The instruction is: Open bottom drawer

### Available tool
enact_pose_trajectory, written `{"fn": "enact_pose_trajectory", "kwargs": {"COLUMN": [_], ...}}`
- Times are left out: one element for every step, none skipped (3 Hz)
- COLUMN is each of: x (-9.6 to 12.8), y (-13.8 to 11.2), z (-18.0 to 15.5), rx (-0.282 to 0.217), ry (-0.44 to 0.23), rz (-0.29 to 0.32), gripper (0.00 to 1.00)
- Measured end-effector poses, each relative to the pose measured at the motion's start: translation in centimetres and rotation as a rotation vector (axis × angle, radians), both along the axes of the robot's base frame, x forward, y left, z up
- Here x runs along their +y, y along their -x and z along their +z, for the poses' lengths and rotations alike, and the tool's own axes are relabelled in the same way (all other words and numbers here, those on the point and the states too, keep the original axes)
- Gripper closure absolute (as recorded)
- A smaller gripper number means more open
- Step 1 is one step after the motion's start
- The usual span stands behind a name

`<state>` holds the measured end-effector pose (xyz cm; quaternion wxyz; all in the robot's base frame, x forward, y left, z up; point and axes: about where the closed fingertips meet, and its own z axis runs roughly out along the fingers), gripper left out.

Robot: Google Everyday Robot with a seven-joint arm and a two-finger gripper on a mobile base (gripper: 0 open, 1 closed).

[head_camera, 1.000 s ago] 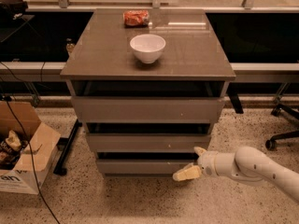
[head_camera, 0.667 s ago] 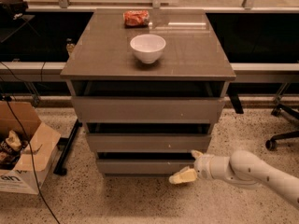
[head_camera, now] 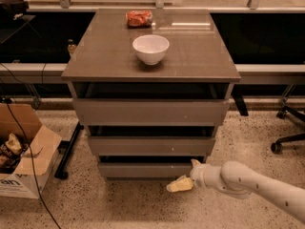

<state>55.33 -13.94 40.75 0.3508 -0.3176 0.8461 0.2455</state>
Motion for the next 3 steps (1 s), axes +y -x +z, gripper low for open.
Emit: {"fn": "enact_pose_trajectory", "kwargs": {"x": [0.2,-0.1,-0.9], "y": [-1.3,-2.9,-4.7], "z": [-3.4,-6.1,-8.4], "rx": [0.008,0.023,0.036], "ry": [0.025,0.007,-0.017], "rz": [0.002,-0.018,-0.046], "gripper": [0.00,0.00,0.00]}}
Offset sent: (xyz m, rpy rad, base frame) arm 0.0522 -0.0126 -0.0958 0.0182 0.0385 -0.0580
